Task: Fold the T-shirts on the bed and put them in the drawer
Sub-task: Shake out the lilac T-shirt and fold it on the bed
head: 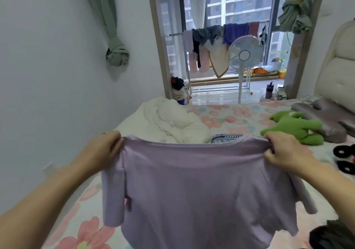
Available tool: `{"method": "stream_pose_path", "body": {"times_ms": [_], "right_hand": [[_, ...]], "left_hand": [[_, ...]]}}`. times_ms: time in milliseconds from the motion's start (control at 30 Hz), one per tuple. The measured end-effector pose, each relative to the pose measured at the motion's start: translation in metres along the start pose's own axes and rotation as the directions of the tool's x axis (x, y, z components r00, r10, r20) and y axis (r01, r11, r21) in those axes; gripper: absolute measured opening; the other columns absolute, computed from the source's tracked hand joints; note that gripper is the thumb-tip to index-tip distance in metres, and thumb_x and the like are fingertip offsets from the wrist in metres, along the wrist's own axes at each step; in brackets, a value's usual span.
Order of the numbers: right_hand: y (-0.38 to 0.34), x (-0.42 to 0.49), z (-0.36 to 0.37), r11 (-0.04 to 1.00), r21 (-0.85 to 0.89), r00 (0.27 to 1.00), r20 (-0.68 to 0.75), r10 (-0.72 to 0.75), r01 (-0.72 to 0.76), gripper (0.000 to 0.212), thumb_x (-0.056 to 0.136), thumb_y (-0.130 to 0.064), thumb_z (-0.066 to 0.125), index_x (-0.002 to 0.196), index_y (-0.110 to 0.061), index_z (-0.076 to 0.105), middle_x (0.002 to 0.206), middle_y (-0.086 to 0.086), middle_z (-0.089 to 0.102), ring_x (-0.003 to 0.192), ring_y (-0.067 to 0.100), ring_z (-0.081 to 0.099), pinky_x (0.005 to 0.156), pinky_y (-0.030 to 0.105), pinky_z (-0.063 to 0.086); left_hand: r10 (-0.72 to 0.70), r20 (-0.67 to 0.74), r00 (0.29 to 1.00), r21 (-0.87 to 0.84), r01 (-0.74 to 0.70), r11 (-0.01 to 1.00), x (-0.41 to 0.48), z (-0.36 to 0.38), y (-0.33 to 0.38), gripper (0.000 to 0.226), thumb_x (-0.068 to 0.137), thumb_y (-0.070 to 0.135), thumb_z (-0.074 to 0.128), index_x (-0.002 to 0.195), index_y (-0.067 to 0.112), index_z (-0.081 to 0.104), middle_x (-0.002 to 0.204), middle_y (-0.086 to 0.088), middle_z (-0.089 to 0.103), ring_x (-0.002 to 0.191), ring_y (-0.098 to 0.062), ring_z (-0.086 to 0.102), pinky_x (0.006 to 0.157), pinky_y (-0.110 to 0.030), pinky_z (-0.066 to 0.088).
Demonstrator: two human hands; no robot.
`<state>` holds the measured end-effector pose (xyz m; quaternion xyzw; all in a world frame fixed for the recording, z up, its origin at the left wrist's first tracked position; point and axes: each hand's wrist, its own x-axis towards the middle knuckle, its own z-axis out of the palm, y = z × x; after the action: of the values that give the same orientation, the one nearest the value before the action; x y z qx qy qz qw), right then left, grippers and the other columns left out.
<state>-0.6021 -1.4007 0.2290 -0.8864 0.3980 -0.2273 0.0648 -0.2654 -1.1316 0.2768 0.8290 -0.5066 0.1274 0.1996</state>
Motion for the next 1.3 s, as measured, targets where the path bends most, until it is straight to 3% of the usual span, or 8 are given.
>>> {"method": "stream_pose_path", "body": {"times_ms": [300, 500, 600, 733, 833, 900, 1067, 1300], "right_hand": [[-0.042, 0.004, -0.016, 0.999, 0.017, 0.932, -0.360, 0.051, -0.048, 0.020, 0.077, 0.009, 0.052, 0.093, 0.001, 0.062, 0.090, 0.028, 0.065, 0.081, 0.046, 0.059, 0.065, 0.042, 0.041], [-0.035, -0.003, -0.015, 0.995, 0.095, 0.960, -0.277, 0.048, -0.022, 0.022, 0.087, -0.009, 0.057, 0.108, -0.005, 0.058, 0.097, 0.022, 0.065, 0.088, 0.040, 0.060, 0.069, 0.033, 0.031], [-0.036, -0.014, -0.020, 0.995, 0.103, 0.987, -0.158, 0.032, -0.016, 0.034, 0.068, -0.016, 0.080, 0.096, -0.012, 0.061, 0.088, 0.006, 0.064, 0.083, 0.021, 0.058, 0.071, 0.028, 0.035], [-0.039, -0.022, -0.022, 0.994, 0.107, 0.995, -0.089, 0.047, -0.037, 0.033, 0.062, 0.004, 0.066, 0.081, -0.021, 0.055, 0.077, 0.003, 0.060, 0.077, 0.027, 0.058, 0.065, 0.028, 0.034], [-0.041, -0.016, -0.022, 1.000, -0.019, 0.994, -0.113, 0.005, -0.007, 0.024, 0.064, 0.009, 0.059, 0.086, -0.001, 0.061, 0.085, 0.020, 0.060, 0.083, 0.036, 0.056, 0.066, 0.033, 0.034], [-0.041, -0.012, -0.020, 0.996, -0.085, 0.986, -0.166, 0.004, -0.018, 0.025, 0.066, 0.011, 0.059, 0.091, 0.007, 0.061, 0.091, 0.026, 0.059, 0.089, 0.040, 0.055, 0.072, 0.038, 0.036], [-0.037, -0.008, -0.034, 0.994, -0.038, 0.922, -0.380, 0.076, -0.098, 0.018, 0.072, 0.017, 0.055, 0.081, 0.009, 0.069, 0.087, 0.030, 0.065, 0.088, 0.045, 0.060, 0.080, 0.044, 0.044], [-0.036, -0.007, -0.045, 0.983, 0.097, 0.944, -0.279, 0.175, -0.153, 0.021, 0.079, 0.005, 0.053, 0.087, -0.004, 0.069, 0.074, 0.009, 0.065, 0.076, 0.025, 0.057, 0.067, 0.025, 0.034]], "left_hand": [[-0.404, -0.109, 0.908, -0.491, 0.304, 0.816, 0.010, 0.038, -0.008, 0.026, 0.097, 0.013, 0.040, 0.079, -0.003, 0.050, 0.064, -0.006, 0.046, 0.064, -0.022, 0.040, 0.049, -0.018, 0.027], [-0.057, 0.118, 0.991, -0.260, 0.086, 0.962, 0.017, 0.037, -0.023, 0.042, 0.073, 0.022, 0.077, 0.064, 0.016, 0.036, 0.064, -0.002, 0.044, 0.064, -0.024, 0.042, 0.053, -0.026, 0.027], [-0.004, 0.162, 0.987, -0.165, 0.031, 0.986, 0.022, 0.040, -0.040, 0.039, 0.080, 0.008, 0.066, 0.064, 0.021, 0.032, 0.076, -0.017, 0.053, 0.080, -0.034, 0.053, 0.063, -0.034, 0.027], [-0.134, 0.239, 0.962, -0.060, 0.152, 0.987, 0.028, 0.047, -0.048, 0.033, 0.079, -0.002, 0.046, 0.065, 0.020, 0.025, 0.089, -0.008, 0.034, 0.092, -0.034, 0.050, 0.070, -0.032, 0.030], [-0.264, 0.095, 0.960, -0.108, 0.274, 0.956, 0.034, 0.050, -0.046, 0.010, 0.091, 0.008, 0.039, 0.087, 0.004, 0.046, 0.081, -0.007, 0.036, 0.089, -0.032, 0.048, 0.068, -0.031, 0.028], [-0.343, -0.071, 0.937, -0.199, 0.323, 0.925, 0.039, 0.052, -0.046, 0.023, 0.094, 0.012, 0.037, 0.099, -0.003, 0.053, 0.077, -0.012, 0.048, 0.091, -0.039, 0.052, 0.067, -0.032, 0.029], [-0.437, -0.219, 0.872, -0.366, 0.342, 0.866, 0.039, 0.046, -0.039, 0.023, 0.086, -0.008, 0.034, 0.094, -0.001, 0.054, 0.100, -0.033, 0.059, 0.092, -0.044, 0.053, 0.065, -0.031, 0.024], [0.037, -0.107, 0.994, -0.084, -0.046, 0.995, 0.039, 0.032, -0.023, 0.019, 0.088, 0.012, 0.051, 0.102, 0.005, 0.063, 0.096, -0.021, 0.065, 0.096, -0.035, 0.058, 0.077, -0.037, 0.039]]}}
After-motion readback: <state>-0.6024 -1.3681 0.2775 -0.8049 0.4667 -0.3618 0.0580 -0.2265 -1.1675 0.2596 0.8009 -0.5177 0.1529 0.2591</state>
